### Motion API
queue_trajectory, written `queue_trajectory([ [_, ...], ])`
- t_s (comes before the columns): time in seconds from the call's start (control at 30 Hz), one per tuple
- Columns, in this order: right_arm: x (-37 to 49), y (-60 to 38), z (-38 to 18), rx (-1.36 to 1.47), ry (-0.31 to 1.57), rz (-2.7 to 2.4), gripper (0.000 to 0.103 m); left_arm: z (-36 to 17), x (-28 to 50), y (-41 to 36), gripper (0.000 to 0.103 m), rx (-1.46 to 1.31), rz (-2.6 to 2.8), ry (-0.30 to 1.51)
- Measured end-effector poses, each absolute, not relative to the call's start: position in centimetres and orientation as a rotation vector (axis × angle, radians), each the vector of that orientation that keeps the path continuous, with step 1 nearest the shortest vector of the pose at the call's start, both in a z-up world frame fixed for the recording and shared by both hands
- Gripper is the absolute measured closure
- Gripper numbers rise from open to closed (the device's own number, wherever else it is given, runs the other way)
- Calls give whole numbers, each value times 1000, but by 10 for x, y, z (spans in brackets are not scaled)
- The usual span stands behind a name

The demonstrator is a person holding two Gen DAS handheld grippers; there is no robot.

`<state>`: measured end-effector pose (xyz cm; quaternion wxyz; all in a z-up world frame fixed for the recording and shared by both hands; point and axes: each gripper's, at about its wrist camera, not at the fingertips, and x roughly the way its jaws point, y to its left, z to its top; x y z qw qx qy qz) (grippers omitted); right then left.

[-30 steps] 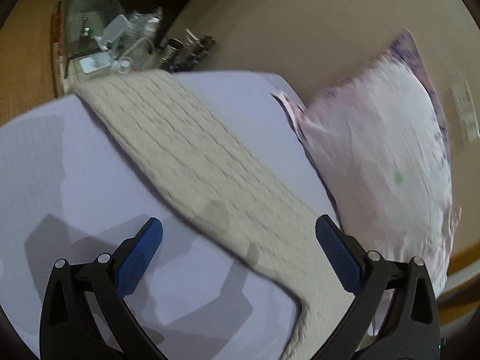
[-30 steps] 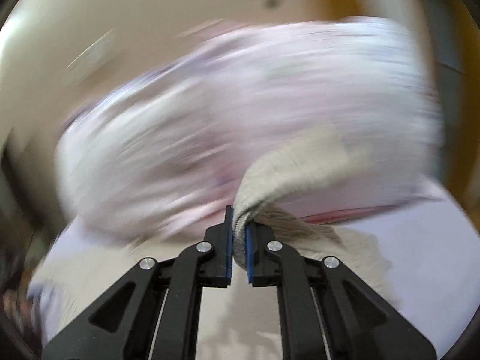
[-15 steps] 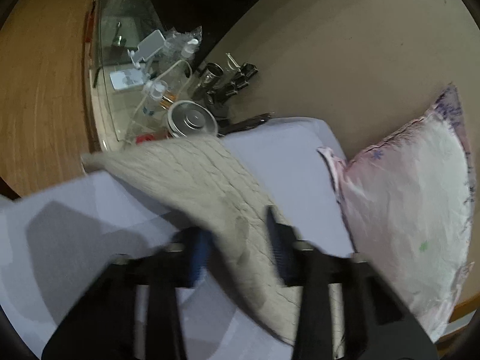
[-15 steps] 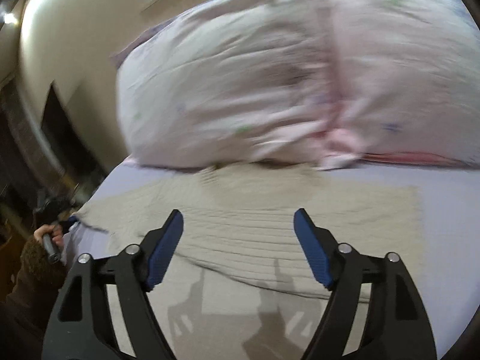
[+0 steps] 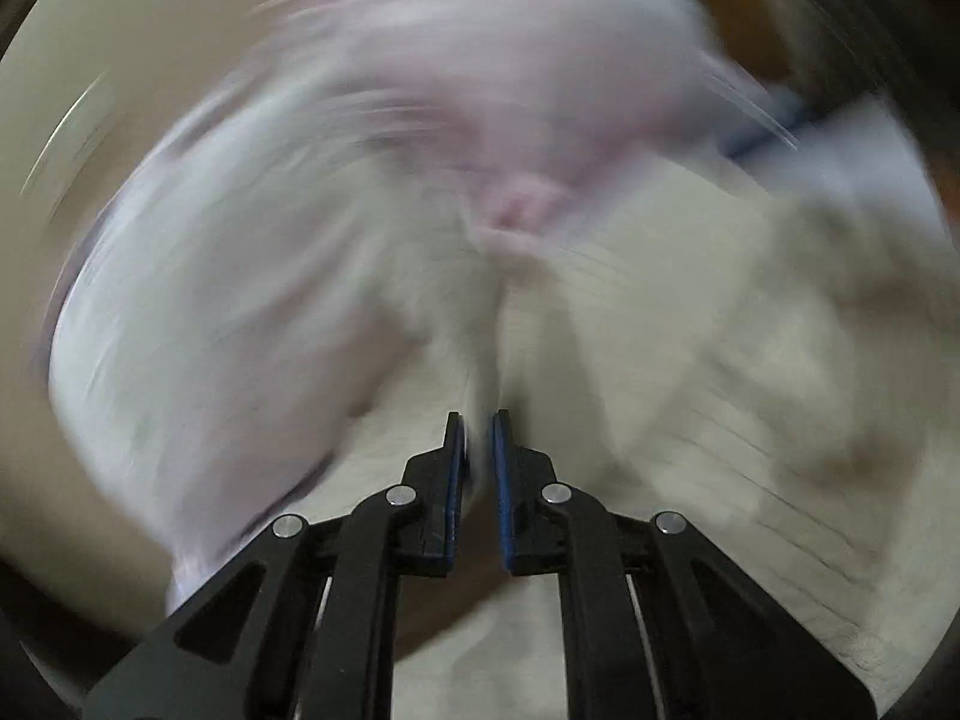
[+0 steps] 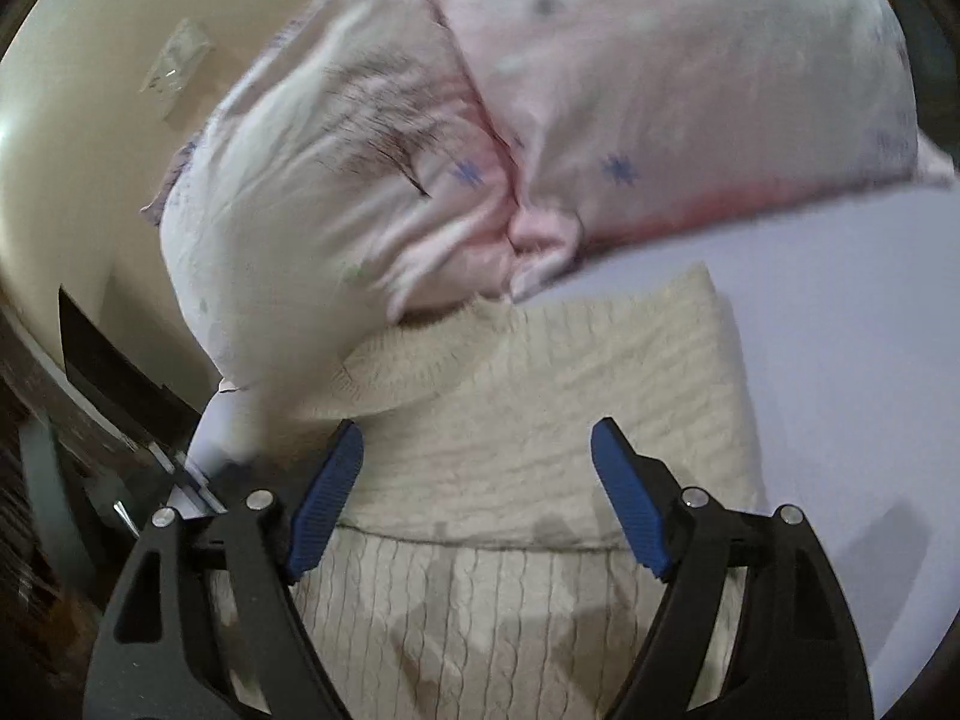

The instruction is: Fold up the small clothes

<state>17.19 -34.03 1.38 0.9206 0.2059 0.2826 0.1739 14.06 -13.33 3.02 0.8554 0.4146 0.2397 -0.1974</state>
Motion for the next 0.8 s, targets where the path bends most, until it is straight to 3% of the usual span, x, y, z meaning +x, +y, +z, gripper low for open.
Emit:
queue_trajectory([
  [0.07, 175, -353, 5, 483, 618, 356, 28, 11, 122, -143, 87, 942, -433, 491],
  [0.13, 175, -363, 0, 510, 633, 345, 41, 17, 118, -130, 54, 872, -433, 522],
  [0.2, 176, -371, -6, 516, 655, 319, 57, 37, 118, -98, 34, 728, -402, 541],
  [0.23, 177, -373, -9, 522, 665, 310, 65, 46, 118, -84, 31, 667, -387, 549],
  [0.33, 185, -378, -17, 579, 695, 313, 75, 67, 124, -22, 29, 430, -339, 636],
  [0.47, 214, -369, -25, 622, 741, 295, 75, 66, 116, 40, 28, 171, -321, 747],
  [0.57, 236, -367, -32, 713, 761, 298, 73, 62, 105, 79, 19, -8, -307, 794],
  [0.6, 242, -367, -35, 739, 764, 300, 77, 60, 100, 88, 19, -55, -302, 801],
  [0.63, 248, -367, -38, 760, 757, 294, 96, 57, 93, 100, 17, -115, -296, 811],
  [0.8, 219, -376, -32, 765, 642, 280, 99, 41, 79, 135, 16, -293, -323, 875],
])
